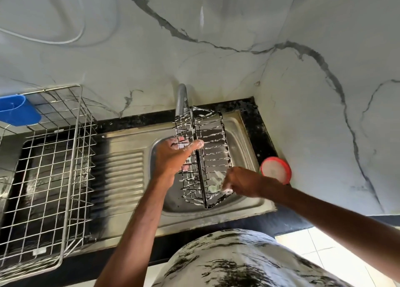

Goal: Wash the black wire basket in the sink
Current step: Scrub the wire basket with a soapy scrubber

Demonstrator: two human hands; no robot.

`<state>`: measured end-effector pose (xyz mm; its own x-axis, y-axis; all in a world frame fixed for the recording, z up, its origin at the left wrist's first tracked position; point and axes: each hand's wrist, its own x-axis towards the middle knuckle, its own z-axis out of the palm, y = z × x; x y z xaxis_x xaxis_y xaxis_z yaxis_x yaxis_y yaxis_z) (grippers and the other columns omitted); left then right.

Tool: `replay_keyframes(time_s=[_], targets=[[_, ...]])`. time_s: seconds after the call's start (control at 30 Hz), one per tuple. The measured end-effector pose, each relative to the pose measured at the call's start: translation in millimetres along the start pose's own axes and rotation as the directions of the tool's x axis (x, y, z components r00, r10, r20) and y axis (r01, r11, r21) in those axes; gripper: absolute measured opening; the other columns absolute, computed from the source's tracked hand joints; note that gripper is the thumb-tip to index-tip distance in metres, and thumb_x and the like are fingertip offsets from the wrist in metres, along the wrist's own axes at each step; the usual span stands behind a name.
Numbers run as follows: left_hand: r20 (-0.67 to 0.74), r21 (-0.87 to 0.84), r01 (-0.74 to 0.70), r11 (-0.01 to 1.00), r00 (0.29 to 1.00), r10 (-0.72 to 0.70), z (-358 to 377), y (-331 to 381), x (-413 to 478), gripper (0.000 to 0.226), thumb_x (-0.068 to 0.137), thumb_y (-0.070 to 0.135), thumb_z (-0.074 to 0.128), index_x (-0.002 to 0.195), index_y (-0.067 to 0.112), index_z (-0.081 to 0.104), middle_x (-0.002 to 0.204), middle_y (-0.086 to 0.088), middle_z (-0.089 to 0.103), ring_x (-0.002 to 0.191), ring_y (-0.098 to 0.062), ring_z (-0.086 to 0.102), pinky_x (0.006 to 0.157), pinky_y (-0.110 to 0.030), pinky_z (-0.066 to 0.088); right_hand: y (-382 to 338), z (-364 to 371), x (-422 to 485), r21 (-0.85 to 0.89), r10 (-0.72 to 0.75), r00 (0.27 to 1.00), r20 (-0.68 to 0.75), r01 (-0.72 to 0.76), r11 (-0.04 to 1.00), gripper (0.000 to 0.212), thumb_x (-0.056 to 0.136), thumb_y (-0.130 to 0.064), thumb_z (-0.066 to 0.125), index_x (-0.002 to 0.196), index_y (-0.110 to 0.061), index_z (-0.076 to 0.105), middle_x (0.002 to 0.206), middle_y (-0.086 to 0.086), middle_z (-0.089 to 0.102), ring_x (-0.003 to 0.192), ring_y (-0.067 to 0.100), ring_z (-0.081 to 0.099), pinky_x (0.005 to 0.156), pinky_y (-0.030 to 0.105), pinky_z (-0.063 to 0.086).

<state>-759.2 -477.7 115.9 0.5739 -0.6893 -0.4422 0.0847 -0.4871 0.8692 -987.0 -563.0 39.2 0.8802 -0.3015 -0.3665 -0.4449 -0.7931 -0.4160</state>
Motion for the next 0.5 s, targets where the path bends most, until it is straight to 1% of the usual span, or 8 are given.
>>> replay_keyframes(time_s=[0.07, 0.13, 0.17, 0.23, 0.3, 0.4, 0.43, 0.5], targets=[[0.037, 0.01, 0.018, 1.0, 0.999, -0.018, 5, 0, -4, 0.044, 0.064, 0.044, 0.096, 0.097, 0.03, 0.07, 0.095, 0.008, 0.074, 0.095, -0.014, 0.073, 0.072, -0.043, 0.066, 1, -10, 9, 0.069, 0.029, 0.999, 0.04, -0.032, 0.997, 0.036, 0.086, 0.011, 0.059, 0.111, -0.009, 0.076, 0.11, 0.011, 0.076, 0.091, 0.017, 0.073, 0.084, 0.034, 0.06], [0.053, 0.005, 0.029, 1.0, 0.998, -0.03, 9, 0, -8, 0.042, 0.065, 0.044, 0.096, 0.096, 0.026, 0.072, 0.09, 0.007, 0.076, 0.094, -0.014, 0.074, 0.076, -0.046, 0.066, -1, -19, 19, 0.053, 0.049, 0.999, 0.007, -0.05, 0.997, 0.028, 0.09, 0.008, 0.06, 0.109, -0.007, 0.074, 0.108, 0.014, 0.075, 0.087, 0.019, 0.074, 0.076, 0.033, 0.062], [0.054, 0.004, 0.025, 1.0, 0.998, -0.026, 11, 0, -8, 0.048, 0.06, 0.05, 0.096, 0.095, 0.025, 0.073, 0.089, 0.009, 0.077, 0.094, -0.014, 0.074, 0.078, -0.047, 0.066, -2, -25, 24, 0.003, 0.042, 0.999, -0.018, -0.042, 0.999, 0.026, 0.091, 0.007, 0.059, 0.109, -0.005, 0.074, 0.109, 0.016, 0.074, 0.091, 0.021, 0.074, 0.078, 0.033, 0.062], [0.034, 0.017, 0.042, 0.999, 0.999, -0.042, 13, 2, -10, 0.072, 0.047, 0.063, 0.095, 0.105, 0.024, 0.074, 0.096, 0.008, 0.078, 0.098, -0.014, 0.074, 0.082, -0.048, 0.065, -7, -39, 34, -0.156, 0.01, 0.997, -0.079, -0.023, 0.987, 0.025, 0.094, 0.004, 0.057, 0.113, -0.003, 0.071, 0.115, 0.019, 0.07, 0.104, 0.027, 0.07, 0.087, 0.037, 0.059], [0.019, 0.008, 0.051, 0.999, 0.999, -0.051, 13, 4, -12, 0.08, 0.049, 0.06, 0.097, 0.115, 0.022, 0.072, 0.103, 0.004, 0.077, 0.1, -0.015, 0.073, 0.081, -0.048, 0.065, -10, -50, 43, -0.299, -0.029, 0.992, -0.126, -0.01, 0.954, 0.026, 0.097, -0.001, 0.055, 0.119, -0.004, 0.069, 0.128, 0.022, 0.064, 0.119, 0.03, 0.063, 0.095, 0.039, 0.056], [0.012, -0.003, 0.044, 0.999, 0.999, -0.044, 9, 8, -11, 0.1, 0.041, 0.064, 0.096, 0.125, 0.018, 0.068, 0.112, -0.001, 0.076, 0.105, -0.016, 0.071, 0.084, -0.046, 0.064, -6, -64, 52, -0.466, -0.035, 0.985, -0.168, -0.049, 0.883, 0.031, 0.101, -0.012, 0.05, 0.127, -0.01, 0.066, 0.142, 0.02, 0.053, 0.123, 0.027, 0.06, 0.099, 0.041, 0.055], [0.012, -0.005, 0.038, 0.999, 0.999, -0.038, 7, 9, -10, 0.099, 0.044, 0.062, 0.096, 0.128, 0.016, 0.067, 0.114, -0.002, 0.075, 0.105, -0.017, 0.071, 0.084, -0.044, 0.064, -4, -67, 54, -0.505, -0.057, 0.979, -0.195, -0.05, 0.862, 0.031, 0.099, -0.015, 0.051, 0.126, -0.013, 0.067, 0.142, 0.017, 0.055, 0.124, 0.027, 0.059, 0.1, 0.042, 0.054], [0.019, -0.006, 0.061, 0.998, 0.998, -0.061, 5, 9, -9, 0.084, 0.061, 0.05, 0.096, 0.13, 0.014, 0.066, 0.116, -0.004, 0.073, 0.102, -0.015, 0.07, 0.074, -0.037, 0.064, 3, -72, 63, -0.593, -0.084, 0.974, -0.21, -0.059, 0.803, 0.029, 0.09, -0.021, 0.068, 0.118, -0.026, 0.071, 0.134, 0.002, 0.065, 0.127, 0.023, 0.059, 0.101, 0.039, 0.054]])
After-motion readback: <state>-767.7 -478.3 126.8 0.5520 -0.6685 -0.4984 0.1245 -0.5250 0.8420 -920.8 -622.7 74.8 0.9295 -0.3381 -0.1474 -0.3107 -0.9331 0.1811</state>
